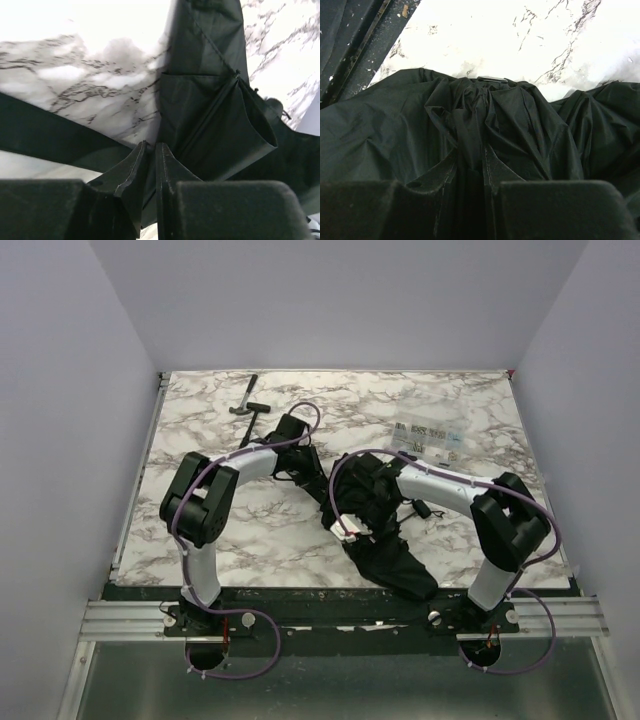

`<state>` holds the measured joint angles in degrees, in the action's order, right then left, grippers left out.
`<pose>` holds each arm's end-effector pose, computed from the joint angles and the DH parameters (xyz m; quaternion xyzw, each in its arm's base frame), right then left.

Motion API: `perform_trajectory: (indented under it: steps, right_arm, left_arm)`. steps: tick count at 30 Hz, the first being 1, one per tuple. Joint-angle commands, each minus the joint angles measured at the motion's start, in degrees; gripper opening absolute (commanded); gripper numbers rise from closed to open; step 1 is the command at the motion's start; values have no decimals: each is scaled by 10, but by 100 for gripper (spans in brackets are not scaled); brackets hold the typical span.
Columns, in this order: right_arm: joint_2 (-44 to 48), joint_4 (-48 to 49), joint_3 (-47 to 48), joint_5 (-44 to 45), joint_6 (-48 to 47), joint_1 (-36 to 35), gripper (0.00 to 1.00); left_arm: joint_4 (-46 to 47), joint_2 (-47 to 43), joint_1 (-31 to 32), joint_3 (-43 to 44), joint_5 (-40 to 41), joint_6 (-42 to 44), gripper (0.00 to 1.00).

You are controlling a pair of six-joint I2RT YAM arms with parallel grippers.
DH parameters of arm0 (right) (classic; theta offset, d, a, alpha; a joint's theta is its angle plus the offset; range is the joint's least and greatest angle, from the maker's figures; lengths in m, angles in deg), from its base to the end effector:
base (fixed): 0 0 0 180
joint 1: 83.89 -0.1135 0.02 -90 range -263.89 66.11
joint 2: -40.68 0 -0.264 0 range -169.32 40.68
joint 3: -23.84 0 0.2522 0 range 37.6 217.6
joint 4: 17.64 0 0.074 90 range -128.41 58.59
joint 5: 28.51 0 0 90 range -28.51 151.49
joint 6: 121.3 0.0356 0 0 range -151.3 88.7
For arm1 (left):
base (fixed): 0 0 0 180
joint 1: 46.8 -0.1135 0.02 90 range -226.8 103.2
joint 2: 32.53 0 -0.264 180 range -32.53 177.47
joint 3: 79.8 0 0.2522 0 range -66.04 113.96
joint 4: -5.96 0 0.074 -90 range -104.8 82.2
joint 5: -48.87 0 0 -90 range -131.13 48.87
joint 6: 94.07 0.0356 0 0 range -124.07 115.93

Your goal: Put away the umbrella

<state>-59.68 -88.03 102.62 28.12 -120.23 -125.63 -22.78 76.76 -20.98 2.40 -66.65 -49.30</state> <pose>0.2096 0.2133 0.1768 -0.8683 0.4042 0.2697 0.0998 0.3456 -0.1843 0.1600 -0.0932 0.9299 -0.3383 0.1105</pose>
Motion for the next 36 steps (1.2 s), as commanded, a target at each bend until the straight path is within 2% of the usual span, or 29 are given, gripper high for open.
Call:
perform_trajectory:
  steps: [1,7,12,16,20,22,28,30,32,36]
  right_arm:
    - [17,76,-16,35,24,-6,19]
    - [40,168,-6,61,59,-5,20]
    - [42,221,3,71,77,-5,24]
    - [59,260,-21,78,73,-5,37]
    - [104,210,-39,18,13,-5,66]
    - [124,188,-46,-1,-14,-6,74]
    - [145,198,-66,20,-41,-6,78]
    - [150,207,-75,23,-44,-8,83]
    - [149,241,-95,44,-38,-10,88]
    - [123,312,-125,93,-15,-10,89]
  left_arm:
    - [8,20,39,10,-65,23,13]
    - [-9,5,90,-23,-92,41,11]
    - [33,-2,124,-88,-109,23,10]
    - [50,10,137,-106,-104,11,10]
    - [57,43,120,-103,-97,7,11]
    - [54,56,112,-92,-93,7,11]
    - [25,78,103,-58,-83,15,11]
    - [22,81,103,-54,-85,17,11]
    - [16,83,103,-49,-91,20,11]
    - [16,66,103,-59,-110,25,11]
